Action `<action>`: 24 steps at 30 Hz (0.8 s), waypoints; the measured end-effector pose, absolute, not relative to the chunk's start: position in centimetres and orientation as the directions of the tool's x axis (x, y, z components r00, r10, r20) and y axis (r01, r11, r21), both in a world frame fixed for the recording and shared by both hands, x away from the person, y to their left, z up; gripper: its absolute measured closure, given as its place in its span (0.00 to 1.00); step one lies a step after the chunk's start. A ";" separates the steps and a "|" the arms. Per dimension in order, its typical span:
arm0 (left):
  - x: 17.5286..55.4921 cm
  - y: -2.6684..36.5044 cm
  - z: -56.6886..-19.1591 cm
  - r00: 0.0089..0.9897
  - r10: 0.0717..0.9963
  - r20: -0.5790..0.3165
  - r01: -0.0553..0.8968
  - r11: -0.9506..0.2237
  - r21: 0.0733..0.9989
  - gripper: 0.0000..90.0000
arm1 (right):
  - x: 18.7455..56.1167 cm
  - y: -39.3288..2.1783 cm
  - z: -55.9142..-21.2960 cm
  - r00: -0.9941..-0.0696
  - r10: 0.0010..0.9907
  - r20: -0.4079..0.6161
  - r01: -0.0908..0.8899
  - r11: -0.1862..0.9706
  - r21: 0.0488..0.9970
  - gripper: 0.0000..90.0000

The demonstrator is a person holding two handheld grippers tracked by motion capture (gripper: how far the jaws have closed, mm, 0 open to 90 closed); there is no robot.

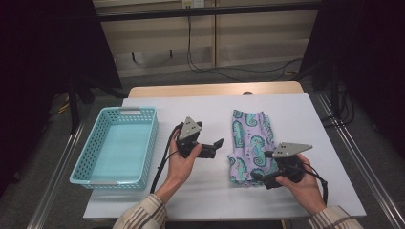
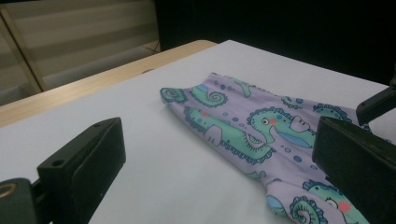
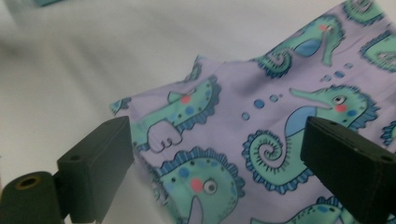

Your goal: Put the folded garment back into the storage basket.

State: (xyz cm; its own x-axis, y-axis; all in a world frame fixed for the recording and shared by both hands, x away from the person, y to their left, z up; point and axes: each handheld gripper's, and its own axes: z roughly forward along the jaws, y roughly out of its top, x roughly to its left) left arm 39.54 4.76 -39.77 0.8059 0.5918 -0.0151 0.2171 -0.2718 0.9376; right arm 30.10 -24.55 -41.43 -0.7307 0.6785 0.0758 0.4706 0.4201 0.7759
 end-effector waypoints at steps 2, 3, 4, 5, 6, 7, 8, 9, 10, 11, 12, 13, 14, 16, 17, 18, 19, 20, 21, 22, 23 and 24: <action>40.4 4.0 -40.0 0.803 0.596 -0.029 0.218 -0.249 0.944 0.03 | 30.3 -24.6 -41.2 -0.737 0.671 0.078 0.476 0.432 0.766 0.13; 40.4 4.0 -40.0 0.803 0.596 -0.029 0.218 -0.249 0.944 0.04 | 30.4 -24.6 -41.1 -0.738 0.673 0.059 0.466 0.444 0.765 0.13; 40.7 3.9 -40.0 0.802 0.597 -0.028 0.224 -0.256 0.940 0.04 | 30.5 -24.6 -41.0 -0.741 0.669 0.062 0.465 0.445 0.765 0.13; 41.0 3.6 -40.0 0.799 0.601 -0.025 0.224 -0.259 0.940 0.03 | 30.7 -24.6 -41.0 -0.743 0.667 0.061 0.468 0.452 0.759 0.13; 41.3 3.4 -40.0 0.799 0.600 -0.021 0.229 -0.272 0.935 0.03 | 30.7 -24.6 -41.0 -0.743 0.667 0.061 0.468 0.452 0.759 0.13; 41.6 3.2 -40.0 0.799 0.601 -0.011 0.225 -0.282 0.933 0.03 | 30.8 -24.6 -41.0 -0.750 0.658 0.059 0.464 0.462 0.756 0.14; 41.9 2.9 -40.0 0.798 0.602 -0.020 0.226 -0.269 0.936 0.03 | 31.1 -24.5 -40.9 -0.760 0.649 0.040 0.457 0.488 0.744 0.15; 42.1 2.6 -39.9 0.793 0.609 -0.035 0.236 -0.253 0.938 0.03 | 31.2 -24.5 -40.9 -0.769 0.639 0.031 0.446 0.502 0.741 0.15; 42.5 2.4 -40.0 0.793 0.609 -0.029 0.233 -0.259 0.937 0.03 | 31.2 -24.5 -40.9 -0.769 0.639 0.031 0.446 0.502 0.741 0.15; 42.7 2.2 -39.9 0.796 0.605 -0.029 0.238 -0.268 0.933 0.03 | 31.3 -24.5 -40.9 -0.769 0.639 0.033 0.449 0.503 0.739 0.14; 42.9 1.9 -39.9 0.793 0.608 -0.029 0.231 -0.255 0.939 0.03 | 31.6 -24.4 -41.0 -0.777 0.629 0.021 0.443 0.523 0.728 0.16; 43.1 1.7 -39.9 0.790 0.612 -0.030 0.229 -0.249 0.941 0.04 | 31.7 -24.4 -41.1 -0.781 0.625 -0.002 0.430 0.540 0.723 0.15; 43.5 1.3 -40.0 0.790 0.613 -0.030 0.237 -0.260 0.936 0.03 | 31.7 -24.2 -41.1 -0.784 0.620 -0.012 0.427 0.554 0.715 0.15; 43.7 1.2 -40.0 0.790 0.614 -0.010 0.233 -0.284 0.930 0.04 | 31.7 -24.1 -41.3 -0.797 0.603 -0.014 0.425 0.577 0.697 0.13; 43.8 1.0 -40.0 0.790 0.613 -0.008 0.229 -0.284 0.931 0.03 | 31.7 -24.0 -41.4 -0.808 0.589 -0.003 0.424 0.585 0.692 0.12; 43.9 0.8 -40.1 0.791 0.612 -0.016 0.234 -0.278 0.932 0.03 | 31.7 -24.0 -41.4 -0.808 0.589 -0.003 0.424 0.585 0.692 0.12; 44.0 0.6 -40.1 0.794 0.608 -0.018 0.235 -0.279 0.931 0.03 | 31.7 -23.8 -41.6 -0.827 0.562 0.002 0.417 0.611 0.673 0.12; 44.0 0.4 -40.1 0.792 0.610 -0.027 0.241 -0.272 0.932 0.03 | 31.7 -23.7 -41.8 -0.833 0.554 0.008 0.418 0.620 0.664 0.11; 44.1 0.2 -40.2 0.795 0.606 -0.019 0.240 -0.286 0.928 0.03 | 31.7 -23.7 -41.8 -0.833 0.554 0.008 0.418 0.620 0.664 0.11; 44.2 0.0 -40.2 0.799 0.601 -0.009 0.236 -0.299 0.925 0.03 | 31.7 -23.5 -42.0 -0.848 0.531 0.006 0.411 0.648 0.641 0.13; 44.2 -0.2 -40.3 0.799 0.601 -0.016 0.240 -0.294 0.925 0.03 | 31.7 -23.4 -42.1 -0.857 0.516 -0.001 0.401 0.668 0.627 0.13; 44.3 -0.4 -40.4 0.801 0.598 -0.016 0.241 -0.297 0.924 0.03 | 31.7 -23.2 -42.3 -0.864 0.504 -0.004 0.394 0.682 0.616 0.12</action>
